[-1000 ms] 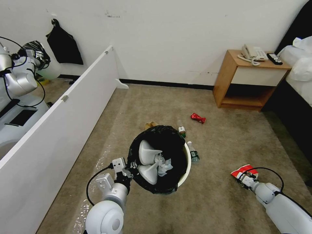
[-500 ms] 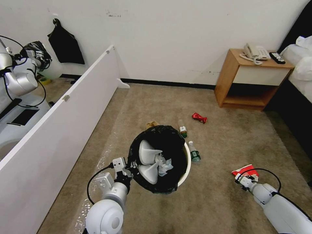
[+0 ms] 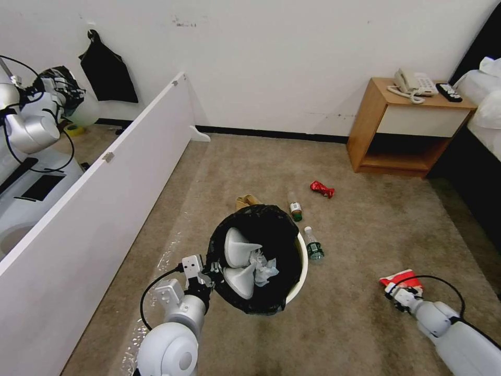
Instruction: Pick up the trash bin, then pick up the garbage from the floor and place it into the trash bin.
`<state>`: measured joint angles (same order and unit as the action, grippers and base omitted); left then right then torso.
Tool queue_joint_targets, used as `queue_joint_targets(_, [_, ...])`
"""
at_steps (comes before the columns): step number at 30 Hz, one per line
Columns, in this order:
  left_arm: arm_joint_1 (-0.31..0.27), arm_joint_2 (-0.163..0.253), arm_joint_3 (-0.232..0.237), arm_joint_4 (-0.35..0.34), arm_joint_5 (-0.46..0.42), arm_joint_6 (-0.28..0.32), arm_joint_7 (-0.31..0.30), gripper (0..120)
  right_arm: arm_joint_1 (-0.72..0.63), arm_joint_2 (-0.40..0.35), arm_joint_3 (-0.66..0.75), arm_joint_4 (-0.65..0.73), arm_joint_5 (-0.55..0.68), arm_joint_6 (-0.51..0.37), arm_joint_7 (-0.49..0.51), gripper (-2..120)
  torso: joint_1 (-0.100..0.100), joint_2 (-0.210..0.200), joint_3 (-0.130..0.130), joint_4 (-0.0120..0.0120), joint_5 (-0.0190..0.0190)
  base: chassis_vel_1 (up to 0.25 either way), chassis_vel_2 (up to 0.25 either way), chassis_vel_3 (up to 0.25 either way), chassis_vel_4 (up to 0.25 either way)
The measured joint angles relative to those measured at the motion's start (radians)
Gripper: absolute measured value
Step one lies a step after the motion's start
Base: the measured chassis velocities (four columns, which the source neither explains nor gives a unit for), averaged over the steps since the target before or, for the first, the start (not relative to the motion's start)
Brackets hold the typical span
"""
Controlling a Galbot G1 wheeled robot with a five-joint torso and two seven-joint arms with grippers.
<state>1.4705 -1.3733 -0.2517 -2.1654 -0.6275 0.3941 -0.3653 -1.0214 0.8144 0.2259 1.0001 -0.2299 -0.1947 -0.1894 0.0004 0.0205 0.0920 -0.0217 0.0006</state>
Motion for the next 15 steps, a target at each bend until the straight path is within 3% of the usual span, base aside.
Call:
queue_joint_targets(6, [0.008, 0.002, 0.005, 0.0, 0.004, 0.001, 0.0, 1, -0.083, -0.078, 0.066, 0.113, 0.051, -0.017, 0.003, 0, 0.0, 0.0, 0.0, 0.0004, -0.0004, 0.0, 0.0, 0.0, 0.0])
queue_joint_targets(8, [0.011, 0.006, 0.006, -0.001, 0.004, 0.002, 0.0, 1, -0.171, -0.15, 0.136, 0.214, 0.101, -0.028, 0.006, 0, 0.0, 0.0, 0.0, 0.0002, -0.0007, 0.0, 0.0, 0.0, 0.0])
queue_joint_targets(15, [0.015, 0.018, 0.005, -0.005, -0.005, 0.002, -0.005, 1, -0.327, -0.245, 0.28, 0.353, 0.157, -0.024, 0.005, 0, 0.0, 0.0, 0.0, -0.0003, -0.0008, 0.0, 0.0, 0.0, 0.0])
